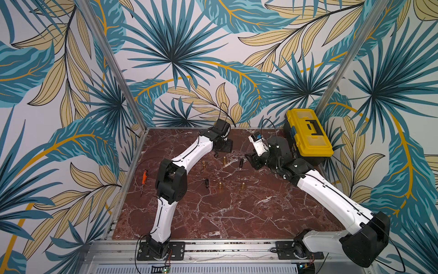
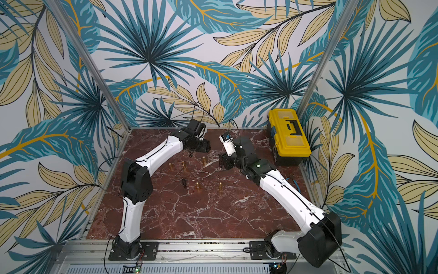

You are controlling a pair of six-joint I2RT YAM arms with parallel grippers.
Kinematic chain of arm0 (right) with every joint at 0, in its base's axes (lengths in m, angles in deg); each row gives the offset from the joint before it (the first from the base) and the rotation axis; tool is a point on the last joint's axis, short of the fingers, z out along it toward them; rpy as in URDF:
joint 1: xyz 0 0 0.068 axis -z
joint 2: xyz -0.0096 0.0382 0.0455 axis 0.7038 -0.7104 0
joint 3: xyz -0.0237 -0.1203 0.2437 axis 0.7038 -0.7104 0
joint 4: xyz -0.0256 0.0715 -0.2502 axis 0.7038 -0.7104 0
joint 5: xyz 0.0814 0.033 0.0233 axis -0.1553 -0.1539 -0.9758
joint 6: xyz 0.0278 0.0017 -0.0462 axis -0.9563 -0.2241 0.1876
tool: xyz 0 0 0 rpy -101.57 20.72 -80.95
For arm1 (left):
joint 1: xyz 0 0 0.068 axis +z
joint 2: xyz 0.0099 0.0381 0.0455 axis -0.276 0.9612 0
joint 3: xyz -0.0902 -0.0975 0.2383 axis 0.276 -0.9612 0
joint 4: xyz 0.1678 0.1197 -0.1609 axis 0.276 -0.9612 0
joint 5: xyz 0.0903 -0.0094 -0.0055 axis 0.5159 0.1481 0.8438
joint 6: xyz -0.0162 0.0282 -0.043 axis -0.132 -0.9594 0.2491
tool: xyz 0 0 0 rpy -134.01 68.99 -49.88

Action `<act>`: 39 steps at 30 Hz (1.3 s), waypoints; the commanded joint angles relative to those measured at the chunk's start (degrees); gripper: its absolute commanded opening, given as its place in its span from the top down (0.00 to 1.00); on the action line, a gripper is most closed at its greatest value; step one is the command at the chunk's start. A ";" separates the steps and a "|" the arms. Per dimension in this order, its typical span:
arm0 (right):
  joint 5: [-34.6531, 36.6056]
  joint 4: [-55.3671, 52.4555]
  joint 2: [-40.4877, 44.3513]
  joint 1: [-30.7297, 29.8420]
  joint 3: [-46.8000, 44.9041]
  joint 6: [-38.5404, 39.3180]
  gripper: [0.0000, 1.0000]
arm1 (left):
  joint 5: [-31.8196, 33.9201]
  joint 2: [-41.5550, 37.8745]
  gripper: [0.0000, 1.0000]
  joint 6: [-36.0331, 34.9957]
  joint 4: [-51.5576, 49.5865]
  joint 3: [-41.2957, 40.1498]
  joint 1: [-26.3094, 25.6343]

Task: Open the lipstick cap
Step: Pick up the lipstick at the center of the board.

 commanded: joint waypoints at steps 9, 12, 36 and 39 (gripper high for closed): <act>-1.34 -0.98 1.73 1.18 -2.73 -1.77 0.49 | 3.74 5.13 0.40 -0.99 -5.80 5.88 0.33; -1.47 -0.89 1.64 1.24 -2.81 -1.79 0.49 | 3.42 6.06 0.46 -1.04 -5.93 5.79 0.27; -2.89 -0.10 0.67 1.26 -3.17 -2.12 0.49 | 3.42 8.41 0.47 -0.91 -7.07 4.90 -1.14; -2.95 -0.10 0.80 1.27 -3.16 -2.07 0.49 | 3.36 8.78 0.51 -0.95 -7.16 4.98 -1.14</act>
